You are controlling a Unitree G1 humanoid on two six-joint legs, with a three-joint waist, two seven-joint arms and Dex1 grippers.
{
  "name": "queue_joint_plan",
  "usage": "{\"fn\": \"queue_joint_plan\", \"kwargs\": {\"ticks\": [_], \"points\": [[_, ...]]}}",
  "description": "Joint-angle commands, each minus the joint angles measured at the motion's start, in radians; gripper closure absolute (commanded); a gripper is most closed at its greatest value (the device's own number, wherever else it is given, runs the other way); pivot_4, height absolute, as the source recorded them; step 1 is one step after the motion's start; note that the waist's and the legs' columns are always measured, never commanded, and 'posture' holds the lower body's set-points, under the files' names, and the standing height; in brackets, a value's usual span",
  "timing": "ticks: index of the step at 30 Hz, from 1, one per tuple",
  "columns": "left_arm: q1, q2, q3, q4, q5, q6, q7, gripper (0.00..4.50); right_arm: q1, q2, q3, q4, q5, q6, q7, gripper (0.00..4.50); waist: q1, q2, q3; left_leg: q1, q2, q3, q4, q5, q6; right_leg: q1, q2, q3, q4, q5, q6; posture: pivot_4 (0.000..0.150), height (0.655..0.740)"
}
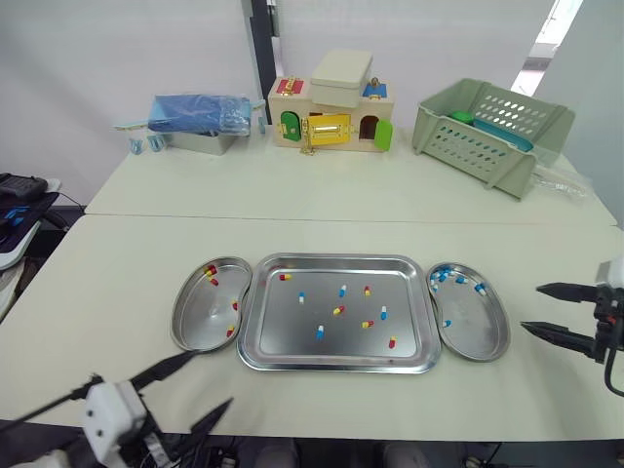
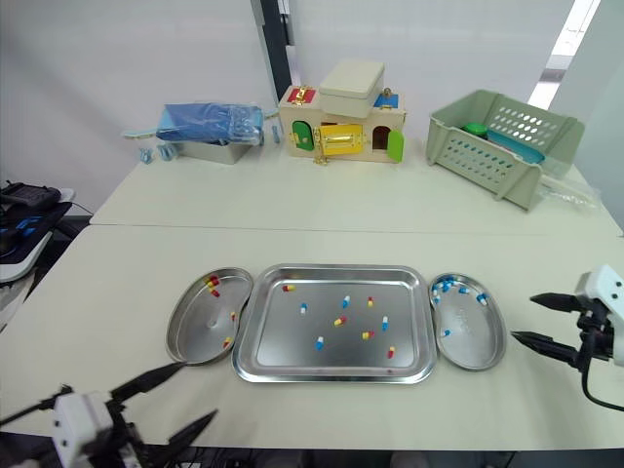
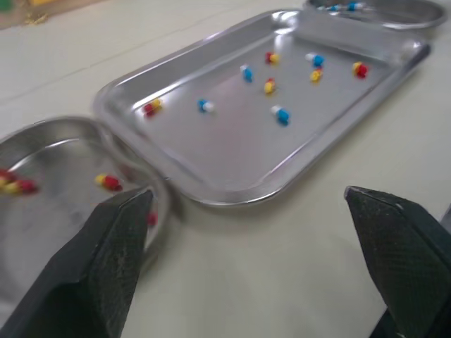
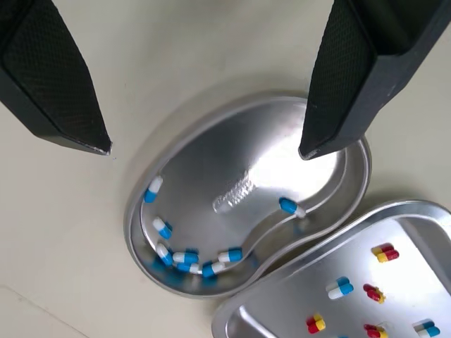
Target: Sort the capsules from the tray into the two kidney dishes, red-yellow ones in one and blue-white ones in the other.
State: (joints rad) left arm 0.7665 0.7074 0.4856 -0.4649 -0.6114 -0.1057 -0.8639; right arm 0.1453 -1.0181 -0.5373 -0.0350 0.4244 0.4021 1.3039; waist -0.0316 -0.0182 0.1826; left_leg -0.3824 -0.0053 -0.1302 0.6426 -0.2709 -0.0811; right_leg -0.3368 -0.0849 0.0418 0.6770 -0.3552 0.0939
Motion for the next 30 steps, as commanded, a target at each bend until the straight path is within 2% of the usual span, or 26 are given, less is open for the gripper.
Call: {"fn": "queue_joint_plan", "kwargs": {"ticks": [1,3,6,12,25,30], "points": [[-0.035,0.099,0.213,0.057,-0.104,0.177,0.016,0.0,0.013,-0.016,-0.055,0.033,0.011,-0.058,0.028,0.02,0.0,0.001,0.0,0.001,0.0,0.0,0.0,0.0,0.0,0.0,0.0,0.0,0.0,0.0,0.0,0.15,0.74],[-0.072,0.157,0.289,0.142,-0.11,0.241,-0.009,0.0,0.011,-0.014,-0.051,0.055,0.008,-0.079,0.029,0.02,-0.003,0.001,0.0,0.002,0.0,0.0,0.0,0.0,0.0,0.0,0.0,0.0,0.001,0.0,0.0,0.15,0.74],[-0.149,0.25,0.347,0.313,-0.054,0.269,-0.068,0.0,0.013,-0.009,-0.041,0.084,0.001,-0.113,0.034,0.02,-0.008,0.002,0.0,0.002,0.0,0.001,0.0,0.0,0.0,0.0,0.0,0.001,0.001,0.0,-0.001,0.15,0.74],[-0.286,0.349,0.327,0.489,0.03,0.304,-0.136,0.0,0.02,-0.007,-0.034,0.087,0.0,-0.139,0.026,0.02,-0.01,0.002,0.001,0.002,0.0,0.001,-0.001,0.0,0.0,0.0,0.0,0.001,0.001,0.0,-0.001,0.15,0.74],[-0.361,0.36,0.245,0.507,0.16,0.302,-0.201,0.0,0.063,0.022,-0.044,0.069,0.013,-0.16,0.014,0.02,-0.01,0.002,0.002,0.002,0.0,0.001,-0.002,0.0,0.0,-0.001,0.0,0.001,0.001,0.0,-0.001,0.15,0.74],[-0.427,0.369,0.205,0.51,0.191,0.299,-0.217,0.0,0.168,0.084,-0.076,-0.069,0.064,-0.122,-0.003,0.02,-0.008,0.002,0.002,0.001,0.001,0.0,-0.002,0.0,0.0,-0.001,0.0,0.0,0.001,0.0,-0.001,0.15,0.74]]}}
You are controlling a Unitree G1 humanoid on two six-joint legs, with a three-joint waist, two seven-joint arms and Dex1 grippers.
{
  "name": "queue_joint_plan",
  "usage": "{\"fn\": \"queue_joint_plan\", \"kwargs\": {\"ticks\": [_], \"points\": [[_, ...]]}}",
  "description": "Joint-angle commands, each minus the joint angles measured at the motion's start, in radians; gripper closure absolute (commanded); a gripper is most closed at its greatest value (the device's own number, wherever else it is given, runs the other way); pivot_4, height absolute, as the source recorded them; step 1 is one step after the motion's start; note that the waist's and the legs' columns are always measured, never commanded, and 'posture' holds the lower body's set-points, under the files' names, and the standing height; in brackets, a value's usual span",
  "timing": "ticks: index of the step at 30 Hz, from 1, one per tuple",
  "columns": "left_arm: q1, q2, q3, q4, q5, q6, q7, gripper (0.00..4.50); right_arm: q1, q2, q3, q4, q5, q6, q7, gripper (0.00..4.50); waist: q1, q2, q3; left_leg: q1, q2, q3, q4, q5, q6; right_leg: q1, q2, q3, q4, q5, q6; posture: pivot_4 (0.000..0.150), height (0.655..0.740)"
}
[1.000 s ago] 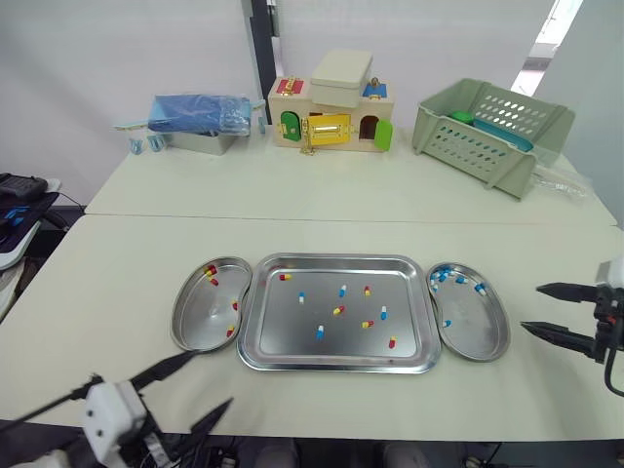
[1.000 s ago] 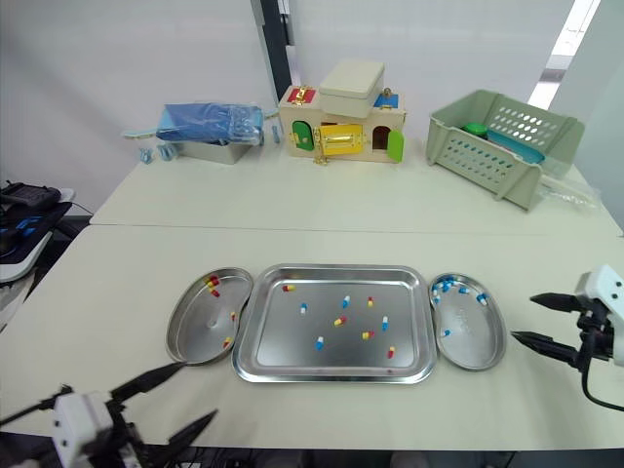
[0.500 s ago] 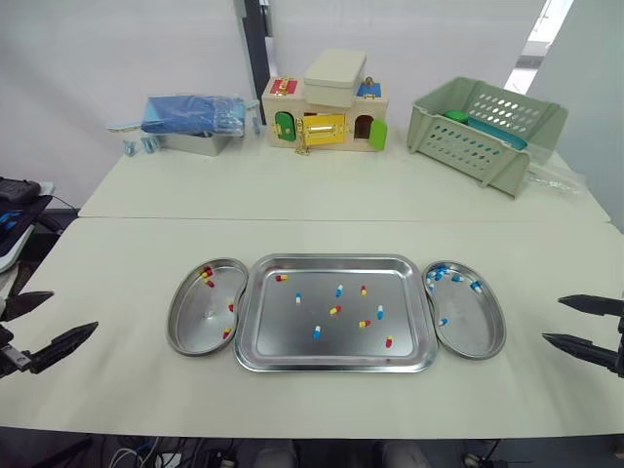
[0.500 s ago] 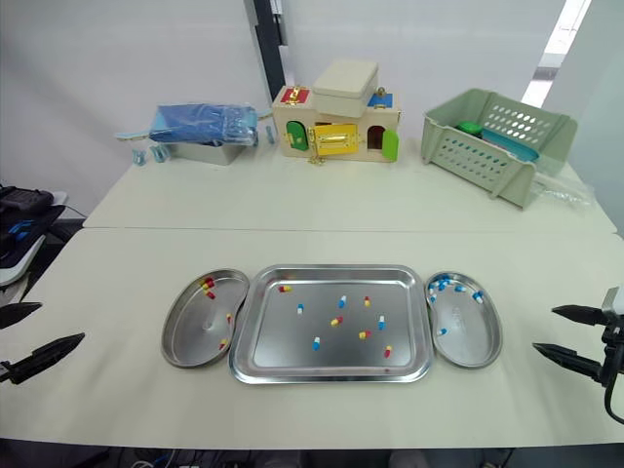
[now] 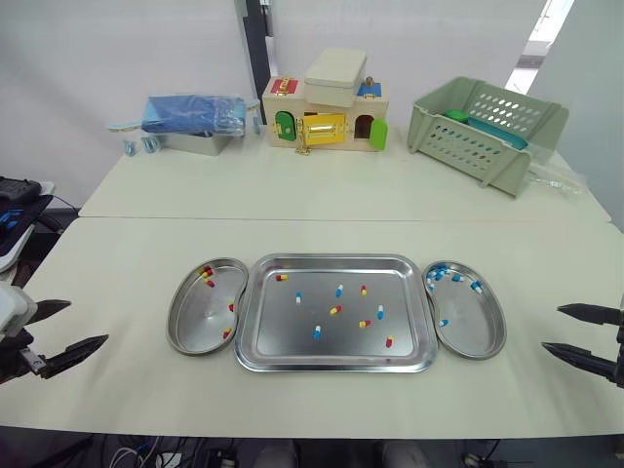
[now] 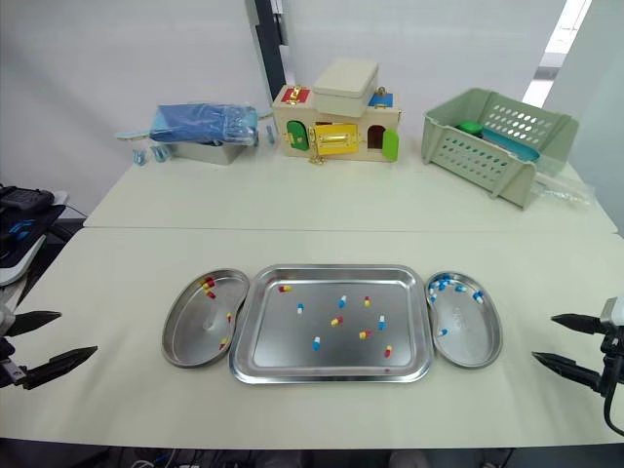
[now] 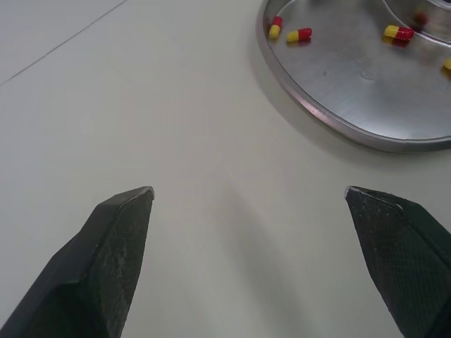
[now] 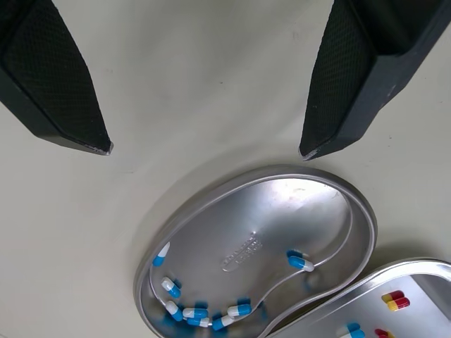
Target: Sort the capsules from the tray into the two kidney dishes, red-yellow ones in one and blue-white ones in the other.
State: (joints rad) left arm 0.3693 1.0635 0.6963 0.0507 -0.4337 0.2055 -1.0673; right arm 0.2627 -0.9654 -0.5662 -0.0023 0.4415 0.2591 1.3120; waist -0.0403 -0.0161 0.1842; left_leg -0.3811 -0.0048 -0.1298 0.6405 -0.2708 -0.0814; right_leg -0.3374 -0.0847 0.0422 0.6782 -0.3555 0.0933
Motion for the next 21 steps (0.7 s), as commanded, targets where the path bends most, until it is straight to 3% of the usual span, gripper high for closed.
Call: {"fn": "queue_joint_plan", "kwargs": {"ticks": [1,7,9,14,21], "points": [[-0.045,0.017,-0.018,-0.012,0.016,-0.001,-0.018,0.0,0.083,0.053,-0.056,-0.154,0.071,0.042,-0.021,0.02,0.001,0.0,0.0,0.0,0.0,0.0,0.0,0.0,0.0,0.0,0.0,0.0,0.0,0.0,0.0,0.15,0.74],[-0.246,0.056,-0.201,-0.032,0.019,0.088,-0.034,0.0,0.27,0.282,-0.017,-0.519,0.161,0.023,-0.135,0.02,0.011,0.0,0.0,0.0,0.0,-0.002,0.0,0.0,0.0,0.0,0.0,-0.001,0.001,0.0,0.0,0.15,0.74],[-0.35,0.047,-0.295,-0.05,0.015,0.115,-0.05,0.0,0.33,0.359,0.045,-0.603,0.119,-0.039,-0.166,0.02,0.01,0.0,0.0,0.0,0.0,-0.001,0.0,0.0,0.0,0.0,0.0,-0.001,0.001,0.0,0.0,0.15,0.74],[-0.56,0.021,-0.488,-0.037,0.037,0.133,-0.115,0.0,0.415,0.453,0.147,-0.651,0.036,-0.152,-0.21,0.02,0.006,-0.001,0.0,0.0,0.0,-0.001,0.0,0.0,0.0,0.0,0.001,-0.001,0.001,0.0,0.0,0.15,0.74],[-0.849,-0.059,-0.773,0.039,0.177,0.103,-0.225,0.0,0.419,0.454,0.199,-0.669,0.015,-0.155,-0.296,0.02,-0.002,0.0,0.0,0.001,0.0,-0.002,0.001,0.0,0.0,0.0,0.002,0.0,0.002,0.0,0.0,0.15,0.74]]}}
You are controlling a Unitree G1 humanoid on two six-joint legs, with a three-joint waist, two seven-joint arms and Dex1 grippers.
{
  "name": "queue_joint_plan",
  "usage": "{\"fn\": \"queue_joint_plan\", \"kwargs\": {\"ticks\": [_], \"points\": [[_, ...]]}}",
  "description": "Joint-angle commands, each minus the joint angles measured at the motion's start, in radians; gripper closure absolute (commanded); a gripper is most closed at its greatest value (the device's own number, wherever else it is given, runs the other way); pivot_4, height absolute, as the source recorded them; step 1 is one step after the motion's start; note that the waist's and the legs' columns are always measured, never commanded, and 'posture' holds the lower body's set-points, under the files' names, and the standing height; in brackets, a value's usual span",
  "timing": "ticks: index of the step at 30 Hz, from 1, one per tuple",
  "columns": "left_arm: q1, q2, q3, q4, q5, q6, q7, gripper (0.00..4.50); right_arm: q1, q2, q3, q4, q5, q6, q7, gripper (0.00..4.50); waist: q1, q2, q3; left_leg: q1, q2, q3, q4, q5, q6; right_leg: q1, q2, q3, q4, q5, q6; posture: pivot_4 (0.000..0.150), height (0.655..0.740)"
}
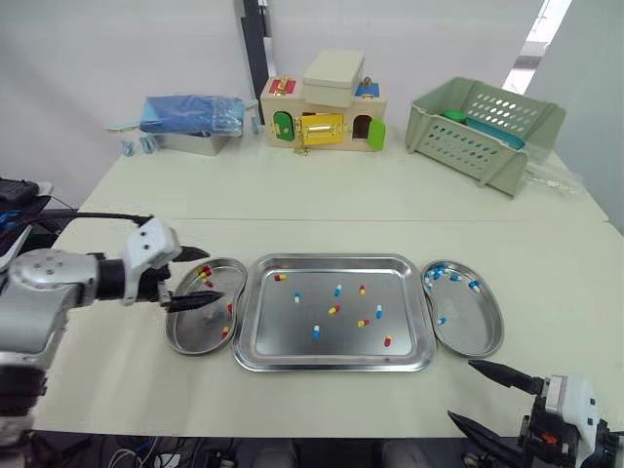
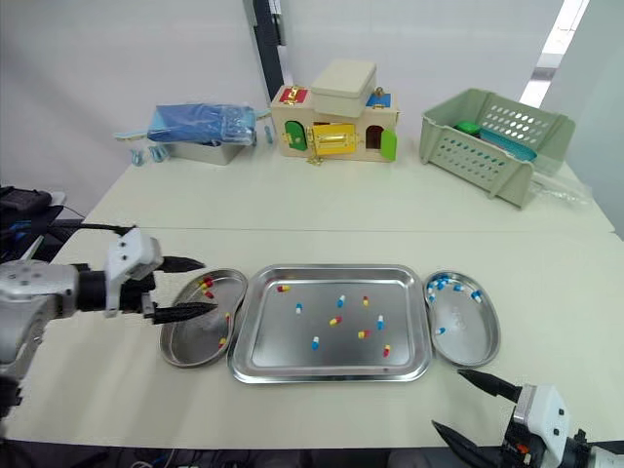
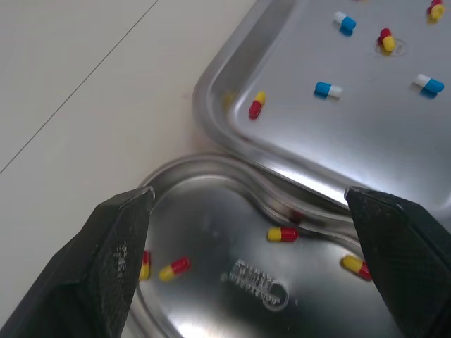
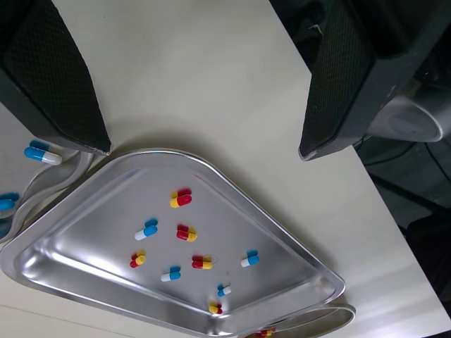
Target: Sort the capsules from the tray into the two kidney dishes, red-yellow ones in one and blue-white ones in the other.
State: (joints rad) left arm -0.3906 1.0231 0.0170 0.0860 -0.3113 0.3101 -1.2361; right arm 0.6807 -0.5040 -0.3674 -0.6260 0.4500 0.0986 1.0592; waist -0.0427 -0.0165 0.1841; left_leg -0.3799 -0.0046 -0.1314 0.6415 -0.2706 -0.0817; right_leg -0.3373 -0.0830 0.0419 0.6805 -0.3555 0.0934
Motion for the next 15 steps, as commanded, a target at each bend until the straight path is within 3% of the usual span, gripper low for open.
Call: {"fn": "queue_joint_plan", "kwargs": {"ticks": [1,5,8,10,13,15], "points": [[-0.135,-0.04,-0.131,0.008,0.059,0.009,-0.087,0.0,0.004,-0.008,0.008,-0.054,0.004,0.007,-0.055,0.02,0.001,0.0,0.0,0.0,0.0,0.0,0.0,0.0,0.0,0.0,0.0,0.0,0.0,0.0,0.0,0.15,0.74],[-0.26,-0.101,-0.234,0.063,0.112,-0.009,-0.162,0.0,0.03,0.004,0.042,-0.074,-0.006,-0.006,-0.092,0.02,0.007,0.0,0.0,-0.002,0.0,-0.001,0.002,0.0,0.0,0.0,0.0,-0.001,0.0,0.0,0.0,0.15,0.74],[-0.357,-0.159,-0.311,0.141,0.186,-0.068,-0.188,0.52,0.065,0.022,0.08,-0.092,-0.023,-0.024,-0.117,0.0,0.009,0.0,0.0,-0.002,0.0,-0.001,0.002,0.0,0.0,0.0,0.0,-0.001,0.0,0.0,0.0,0.15,0.74],[-0.413,-0.192,-0.348,0.197,0.242,-0.1,-0.18,1.26,0.079,0.036,0.091,-0.097,-0.026,-0.039,-0.138,0.0,0.009,0.0,0.0,-0.002,0.0,-0.001,0.002,0.0,0.0,0.0,0.0,-0.001,0.0,0.0,0.0,0.15,0.74],[-0.458,-0.207,-0.384,0.271,0.31,-0.162,-0.182,1.96,0.102,0.052,0.099,-0.091,-0.042,-0.067,-0.155,0.0,0.002,0.0,0.0,-0.002,-0.001,-0.001,0.002,0.0,0.0,0.0,0.0,-0.001,0.0,0.0,0.0,0.15,0.74],[-0.471,-0.21,-0.394,0.309,0.334,-0.181,-0.194,1.96,0.117,0.057,0.11,-0.083,-0.054,-0.085,-0.163,0.0,-0.004,0.0,0.0,-0.002,0.0,-0.001,0.002,0.0,0.0,0.0,0.0,-0.001,0.0,0.0,0.0,0.15,0.74]]}}
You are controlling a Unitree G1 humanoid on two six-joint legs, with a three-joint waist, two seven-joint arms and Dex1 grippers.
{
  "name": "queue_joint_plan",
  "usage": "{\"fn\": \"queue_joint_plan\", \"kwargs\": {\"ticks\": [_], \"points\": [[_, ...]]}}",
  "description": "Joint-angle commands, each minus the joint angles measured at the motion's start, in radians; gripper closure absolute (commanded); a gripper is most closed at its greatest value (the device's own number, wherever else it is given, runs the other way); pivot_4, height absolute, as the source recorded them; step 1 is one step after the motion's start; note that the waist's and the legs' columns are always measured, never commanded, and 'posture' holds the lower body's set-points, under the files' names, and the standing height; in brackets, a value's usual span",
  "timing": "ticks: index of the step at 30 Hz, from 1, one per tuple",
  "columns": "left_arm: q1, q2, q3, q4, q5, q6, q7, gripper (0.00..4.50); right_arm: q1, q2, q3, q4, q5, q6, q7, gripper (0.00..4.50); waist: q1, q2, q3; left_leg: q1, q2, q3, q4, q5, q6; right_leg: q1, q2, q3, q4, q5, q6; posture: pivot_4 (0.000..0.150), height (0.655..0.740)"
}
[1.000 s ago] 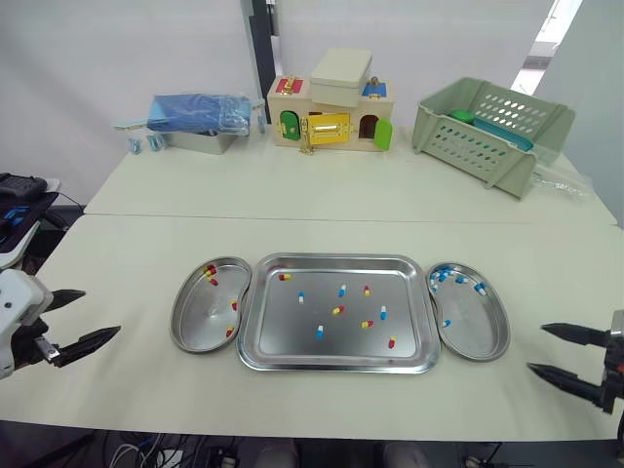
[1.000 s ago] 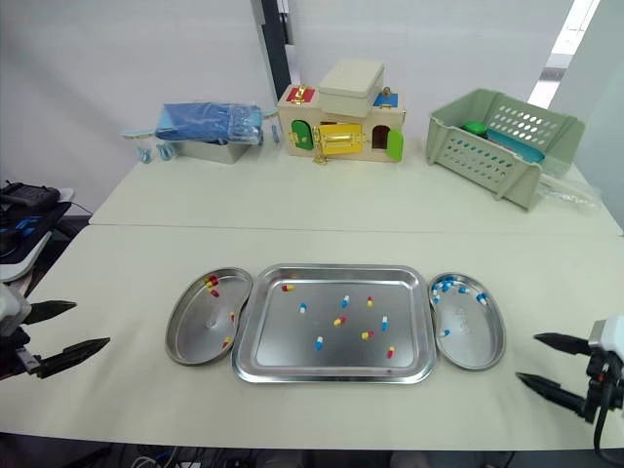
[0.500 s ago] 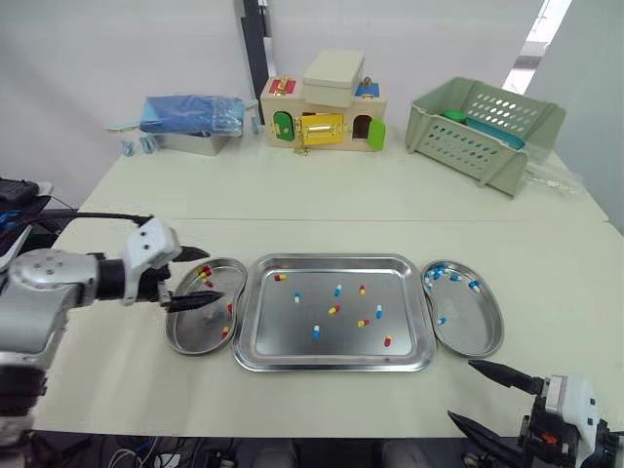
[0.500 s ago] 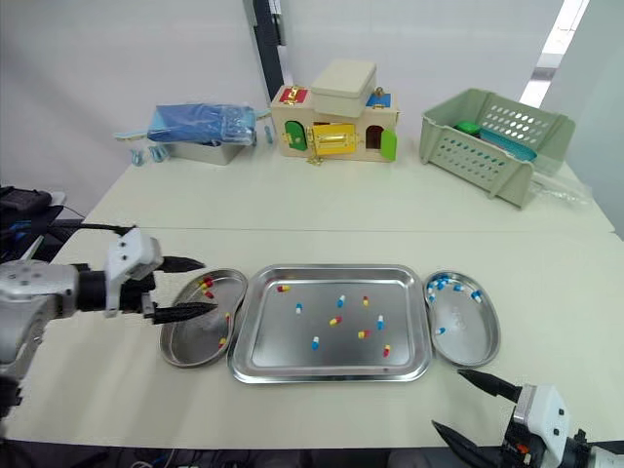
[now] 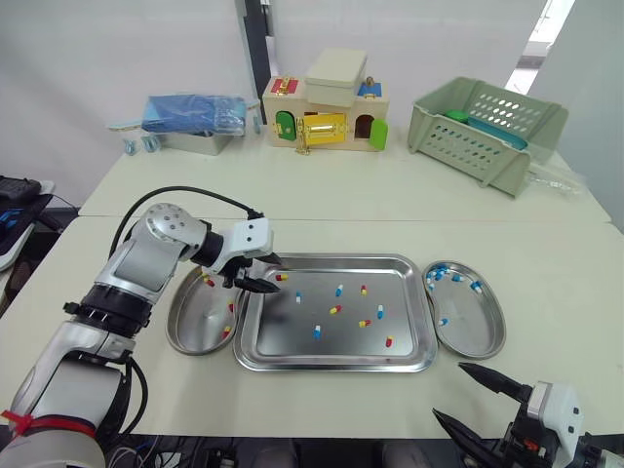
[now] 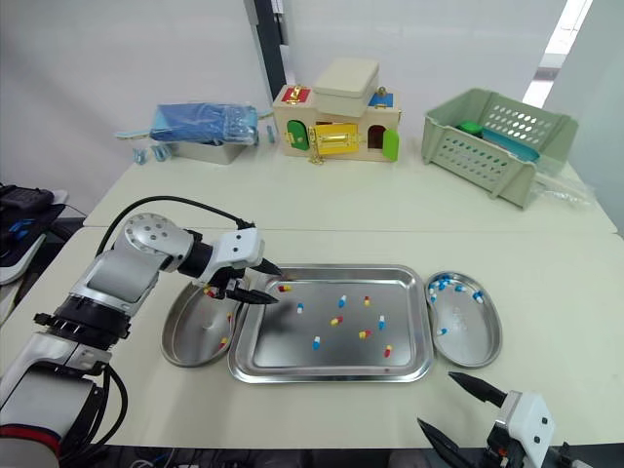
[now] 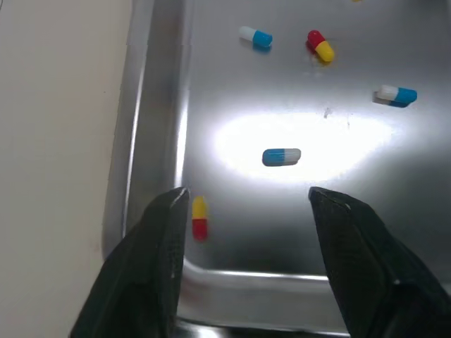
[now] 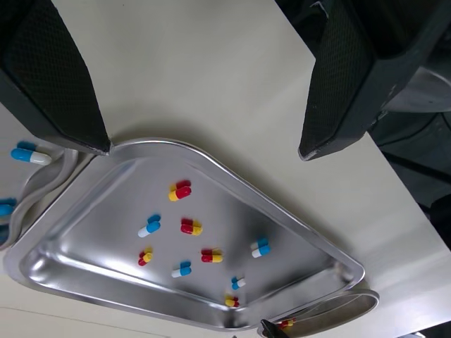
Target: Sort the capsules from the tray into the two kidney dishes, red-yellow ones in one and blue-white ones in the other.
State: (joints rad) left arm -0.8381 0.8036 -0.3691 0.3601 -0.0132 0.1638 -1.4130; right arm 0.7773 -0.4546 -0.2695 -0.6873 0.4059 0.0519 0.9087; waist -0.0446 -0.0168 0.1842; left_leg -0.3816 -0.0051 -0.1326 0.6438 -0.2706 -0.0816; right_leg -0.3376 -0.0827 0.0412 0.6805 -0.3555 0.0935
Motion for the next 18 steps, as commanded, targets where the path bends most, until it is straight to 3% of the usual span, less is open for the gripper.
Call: {"fn": "queue_joint_plan", "kwargs": {"ticks": [1,18], "points": [[-0.025,0.01,-0.013,0.056,0.051,-0.056,-0.021,1.96,0.027,0.01,0.02,-0.018,-0.018,-0.048,-0.015,0.0,-0.003,0.0,0.0,0.0,0.0,0.0,0.0,0.0,0.0,0.0,0.0,0.0,0.0,0.0,0.0,0.15,0.74],[-0.073,-0.122,-0.024,0.251,0.179,-0.075,0.048,1.96,0.018,-0.012,0.079,-0.047,-0.02,-0.032,-0.103,0.0,-0.002,0.0,0.0,0.0,0.0,-0.001,0.001,0.0,0.0,0.0,0.0,0.0,0.001,0.0,0.0,0.15,0.74]]}}
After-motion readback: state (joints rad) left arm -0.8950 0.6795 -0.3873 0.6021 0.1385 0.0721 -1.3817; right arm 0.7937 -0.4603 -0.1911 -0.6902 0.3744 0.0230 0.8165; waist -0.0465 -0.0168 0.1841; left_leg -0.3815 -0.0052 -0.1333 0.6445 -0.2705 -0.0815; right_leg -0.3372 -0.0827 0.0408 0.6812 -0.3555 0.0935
